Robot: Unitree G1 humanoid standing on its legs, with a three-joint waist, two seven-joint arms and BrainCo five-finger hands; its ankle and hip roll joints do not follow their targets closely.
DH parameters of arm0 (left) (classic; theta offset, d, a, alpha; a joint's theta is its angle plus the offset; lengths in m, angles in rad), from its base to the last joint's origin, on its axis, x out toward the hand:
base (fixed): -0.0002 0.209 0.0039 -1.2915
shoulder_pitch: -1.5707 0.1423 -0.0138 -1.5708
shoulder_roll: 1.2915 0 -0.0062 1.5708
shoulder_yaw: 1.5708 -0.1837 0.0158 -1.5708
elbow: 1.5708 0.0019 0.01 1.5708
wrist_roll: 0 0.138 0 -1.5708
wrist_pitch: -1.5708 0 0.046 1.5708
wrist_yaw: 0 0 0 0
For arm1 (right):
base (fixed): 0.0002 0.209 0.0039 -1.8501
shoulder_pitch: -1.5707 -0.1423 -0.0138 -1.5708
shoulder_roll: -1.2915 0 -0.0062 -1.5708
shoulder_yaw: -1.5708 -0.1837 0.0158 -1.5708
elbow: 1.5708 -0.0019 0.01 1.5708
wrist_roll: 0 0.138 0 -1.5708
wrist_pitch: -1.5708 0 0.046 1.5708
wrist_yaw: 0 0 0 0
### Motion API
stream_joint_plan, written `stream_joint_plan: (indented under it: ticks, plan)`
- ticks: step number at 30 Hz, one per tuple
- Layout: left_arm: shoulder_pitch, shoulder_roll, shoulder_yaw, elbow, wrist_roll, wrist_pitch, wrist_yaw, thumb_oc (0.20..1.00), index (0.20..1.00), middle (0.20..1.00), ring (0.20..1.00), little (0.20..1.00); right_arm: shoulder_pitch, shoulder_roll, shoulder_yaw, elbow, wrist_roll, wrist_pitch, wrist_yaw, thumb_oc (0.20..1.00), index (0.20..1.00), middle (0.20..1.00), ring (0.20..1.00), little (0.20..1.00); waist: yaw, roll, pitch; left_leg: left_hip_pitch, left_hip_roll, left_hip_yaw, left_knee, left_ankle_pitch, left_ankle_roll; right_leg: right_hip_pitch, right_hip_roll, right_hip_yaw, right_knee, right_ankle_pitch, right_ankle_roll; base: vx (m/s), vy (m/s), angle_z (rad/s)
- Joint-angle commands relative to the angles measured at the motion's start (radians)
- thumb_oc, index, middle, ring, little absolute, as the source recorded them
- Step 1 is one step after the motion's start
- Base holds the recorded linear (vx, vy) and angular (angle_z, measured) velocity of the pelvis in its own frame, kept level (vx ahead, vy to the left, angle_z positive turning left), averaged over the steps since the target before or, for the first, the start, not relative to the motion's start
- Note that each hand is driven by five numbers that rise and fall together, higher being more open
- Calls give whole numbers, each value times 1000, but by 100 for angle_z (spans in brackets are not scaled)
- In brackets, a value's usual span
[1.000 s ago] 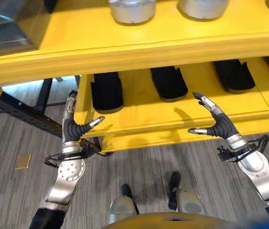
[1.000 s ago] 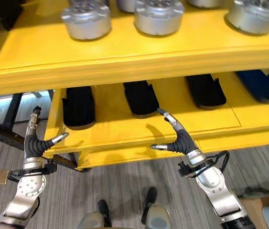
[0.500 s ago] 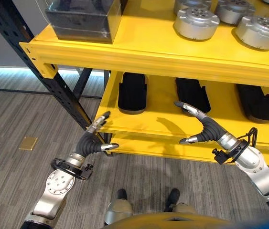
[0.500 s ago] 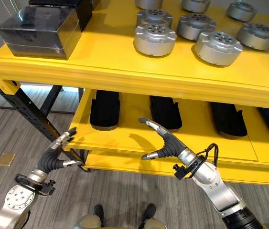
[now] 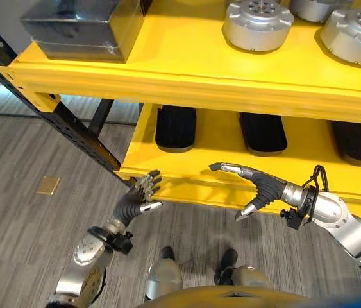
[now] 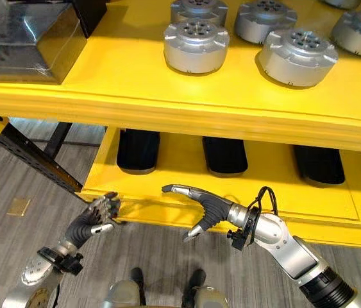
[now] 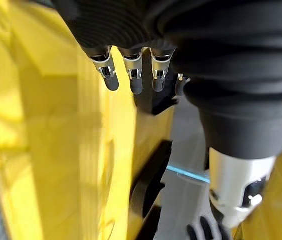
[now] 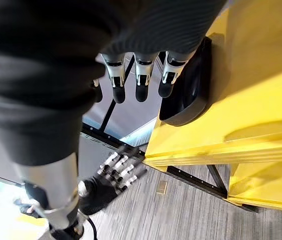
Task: Move parts from the plastic box to the shelf.
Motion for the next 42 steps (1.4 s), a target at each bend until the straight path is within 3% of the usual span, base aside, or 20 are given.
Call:
stream_joint_plan:
  ticks: [1, 4, 5, 7, 10, 11, 18, 20, 21, 22, 26, 33, 42]
  plan:
    - [9, 17, 16, -61, 18, -94, 24, 1000, 1000, 1000, 1000, 1000, -55, 61, 21, 3, -21, 4, -6, 1000, 1000, 1000, 1000, 1000, -11, -38, -2, 3, 10, 20, 34, -27, 1, 87, -11, 111, -1, 15, 63, 21, 314, -26]
    - [5, 3, 24, -72, 10, -97, 46, 1000, 1000, 1000, 1000, 1000, -64, 54, 29, 2, -14, 16, 9, 1000, 1000, 1000, 1000, 1000, -13, -27, -23, 43, 59, -40, -41, 38, -24, 73, -19, 135, 14, 7, 64, 36, 321, -41]
    - [0, -8, 24, -79, 11, -101, 70, 1000, 1000, 1000, 1000, 1000, -68, 51, 38, -4, -11, 20, 23, 1000, 1000, 1000, 1000, 1000, -12, -18, -36, 54, 101, -110, -84, 108, -47, 61, -20, 164, 26, -2, 65, 32, 503, -31]
    - [-15, -23, 22, -72, -3, -118, 96, 1000, 1000, 1000, 1000, 1000, -74, 40, 48, -7, 1, 24, 32, 1000, 1000, 1000, 1000, 1000, -19, -6, -53, 60, 146, -169, -111, 166, -61, 41, -41, 203, 61, -18, 65, 18, 571, -33]
    - [-47, -25, 22, -48, 7, -104, 89, 1000, 1000, 1000, 1000, 1000, -65, 33, 38, 7, 17, 15, 36, 1000, 1000, 1000, 1000, 1000, -36, -2, -62, 87, 122, -129, -136, 83, -50, 29, -79, 200, 102, -27, 87, -21, 422, -61]
    - [-66, -14, 17, -35, 7, -98, 82, 1000, 1000, 1000, 1000, 1000, -48, 37, 30, 22, 21, 7, 29, 1000, 1000, 1000, 1000, 1000, -46, -3, -67, 104, 100, -97, -159, 31, -43, 27, -104, 186, 118, -14, 108, -16, 378, -22]
    - [-72, 35, 29, -18, 1, -117, 9, 1000, 1000, 1000, 1000, 1000, -9, 69, 29, 59, -17, 10, -11, 1000, 1000, 1000, 1000, 1000, -30, -19, -55, 142, 38, -50, -208, 13, -2, 49, -190, 162, 81, 95, 194, -46, 321, 23]
    - [-46, 35, 42, -20, -24, -139, 23, 1000, 1000, 1000, 1000, 1000, -7, 76, 33, 68, -27, -1, 5, 1000, 1000, 1000, 1000, 1000, -10, -28, -47, 155, 27, -10, -232, 13, -2, 23, -207, 103, 101, 157, 218, -116, 160, -11]
    - [-37, 36, 46, -21, -29, -150, 26, 1000, 1000, 1000, 1000, 1000, -8, 76, 40, 67, -26, 3, 10, 1000, 1000, 1000, 1000, 1000, -4, -27, -43, 162, 25, 5, -240, 12, -1, 14, -198, 94, 121, 144, 221, -123, 142, -45]
    - [-25, 35, 40, -52, -34, -164, 38, 1000, 1000, 1000, 1000, 1000, -2, 73, 55, 45, -24, 32, 9, 1000, 1000, 1000, 1000, 1000, -4, -29, -32, 163, 21, 11, -248, 11, 3, 16, -144, 86, 125, 84, 198, -62, 68, -57]
    - [-17, 27, 40, -73, -44, -201, 61, 1000, 1000, 1000, 1000, 1000, 8, 79, 63, 50, -51, 16, 9, 1000, 1000, 1000, 1000, 1000, 14, -49, -23, 142, 3, -11, -256, 11, 9, 29, -123, 98, 69, 83, 191, -82, -49, 9]
    - [-4, 20, 26, -93, -3, -232, 63, 1000, 1000, 1000, 1000, 1000, -29, 69, 128, 66, -75, 41, 26, 1000, 1000, 1000, 1000, 1000, 52, -67, -29, 124, 6, -16, -267, 27, 1, 92, -105, 71, 20, 55, 163, -33, -44, 12]
    - [-20, 24, 11, -71, 9, -229, 78, 1000, 1000, 1000, 1000, 1000, -75, 79, 187, 95, -129, 39, 39, 1000, 1000, 1000, 1000, 1000, 67, -65, -29, 119, 15, -15, -266, 37, -11, 107, -102, 51, 16, 46, 159, -9, -11, 4]
